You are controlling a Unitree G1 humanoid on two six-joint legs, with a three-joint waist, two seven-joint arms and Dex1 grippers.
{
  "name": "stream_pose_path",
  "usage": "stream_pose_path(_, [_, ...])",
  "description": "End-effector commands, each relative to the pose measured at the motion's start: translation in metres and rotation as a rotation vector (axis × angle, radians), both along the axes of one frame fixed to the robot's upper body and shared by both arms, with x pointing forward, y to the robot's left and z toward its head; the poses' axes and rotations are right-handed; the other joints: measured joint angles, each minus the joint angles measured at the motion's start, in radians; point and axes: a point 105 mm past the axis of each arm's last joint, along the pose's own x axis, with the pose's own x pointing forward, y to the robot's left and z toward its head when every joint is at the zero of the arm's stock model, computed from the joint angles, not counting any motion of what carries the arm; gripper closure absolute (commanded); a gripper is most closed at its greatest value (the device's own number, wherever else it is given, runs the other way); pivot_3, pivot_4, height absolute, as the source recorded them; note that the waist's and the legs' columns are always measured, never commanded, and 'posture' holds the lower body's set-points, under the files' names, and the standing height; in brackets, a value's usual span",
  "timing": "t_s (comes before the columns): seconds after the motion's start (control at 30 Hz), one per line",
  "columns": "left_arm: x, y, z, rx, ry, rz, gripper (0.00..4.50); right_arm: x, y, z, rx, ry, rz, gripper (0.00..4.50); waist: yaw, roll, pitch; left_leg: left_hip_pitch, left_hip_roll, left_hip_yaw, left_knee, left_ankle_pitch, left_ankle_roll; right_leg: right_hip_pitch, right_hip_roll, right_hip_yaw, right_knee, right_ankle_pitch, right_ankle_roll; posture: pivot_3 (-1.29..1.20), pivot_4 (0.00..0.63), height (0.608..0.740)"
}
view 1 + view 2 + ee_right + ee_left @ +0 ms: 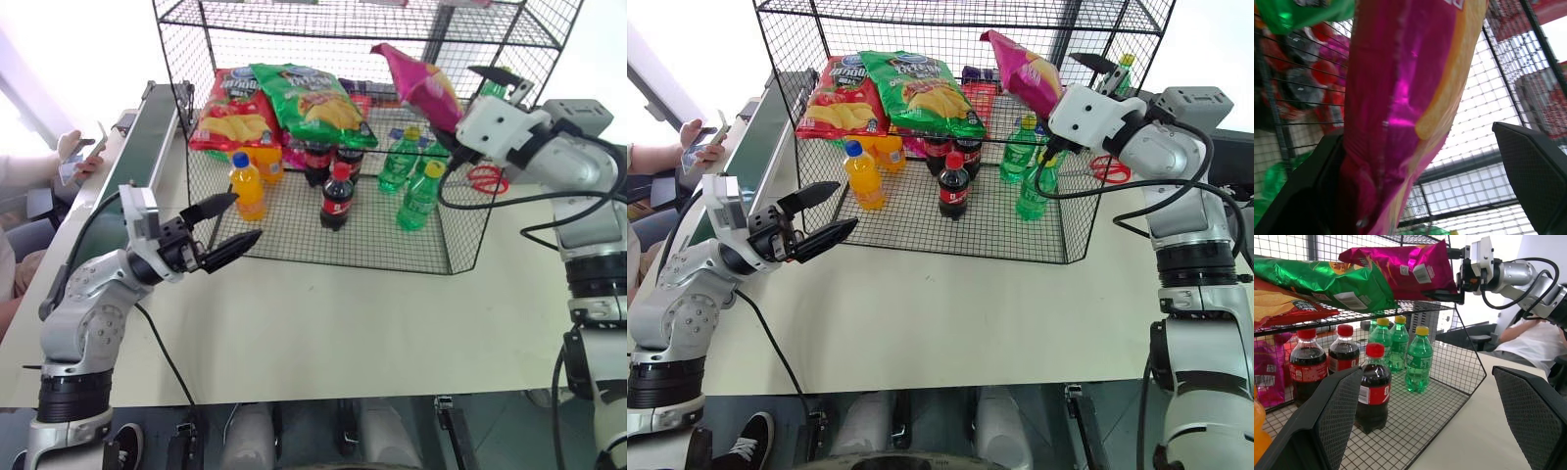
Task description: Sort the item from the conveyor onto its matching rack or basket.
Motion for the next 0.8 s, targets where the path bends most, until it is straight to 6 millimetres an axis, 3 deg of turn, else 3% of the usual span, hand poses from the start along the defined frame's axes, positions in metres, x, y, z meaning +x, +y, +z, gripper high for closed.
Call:
stream_pose_path(0.03, [-0.003, 0.0, 0.01, 0.016, -0.054, 0.004, 0.0, -0.007, 0.0, 0.008, 0.001, -0.023, 0.042, 0.09, -0.001, 0.0, 0.0, 0.0, 0.0, 0.0, 0.0, 0.0, 0.0, 0.0, 0.0, 0.0, 0.0, 0.0, 0.0, 0.0, 0.15, 0.74])
stream_pose_path(0.17, [-0.004, -0.003, 0.007, 0.029, -0.052, -0.001, 0.0, -0.006, 0.004, 0.002, -0.012, -0.007, 0.057, 1.7, -0.002, 0.0, 0.0, 0.0, 0.0, 0.0, 0.0, 0.0, 0.0, 0.0, 0.0, 0.0, 0.0, 0.0, 0.0, 0.0, 0.15, 0.74])
stream_pose_path(0.3, [-0.003, -0.003, 0.008, 0.029, -0.053, 0.001, 0.0, -0.006, 0.003, 0.006, -0.035, -0.051, 0.044, 3.69, -0.001, 0.0, 0.0, 0.0, 0.0, 0.0, 0.0, 0.0, 0.0, 0.0, 0.0, 0.0, 0.0, 0.0, 0.0, 0.0, 0.15, 0.74])
stream_pose_path(0.37, [-0.003, -0.003, 0.009, 0.029, -0.054, 0.002, 0.0, -0.004, 0.0, 0.009, -0.057, -0.074, 0.015, 4.44, -0.001, 0.0, 0.0, 0.0, 0.0, 0.0, 0.0, 0.0, 0.0, 0.0, 0.0, 0.0, 0.0, 0.0, 0.0, 0.0, 0.15, 0.74])
stream_pose_path(0.5, [-0.002, -0.004, 0.008, 0.028, -0.052, 0.0, 0.0, 0.001, -0.006, 0.012, -0.198, -0.153, -0.071, 4.44, -0.001, 0.0, 0.0, 0.0, 0.0, 0.0, 0.0, 0.0, 0.0, 0.0, 0.0, 0.0, 0.0, 0.0, 0.0, 0.0, 0.15, 0.74])
stream_pose_path(0.8, [-0.002, -0.007, 0.008, 0.033, -0.051, 0.004, 0.0, 0.018, -0.016, 0.024, -0.184, -0.178, -0.189, 4.44, -0.003, 0.0, 0.0, 0.0, 0.0, 0.0, 0.0, 0.002, -0.004, 0.0, 0.0, 0.0, 0.0, 0.0, 0.0, 0.0, 0.15, 0.74])
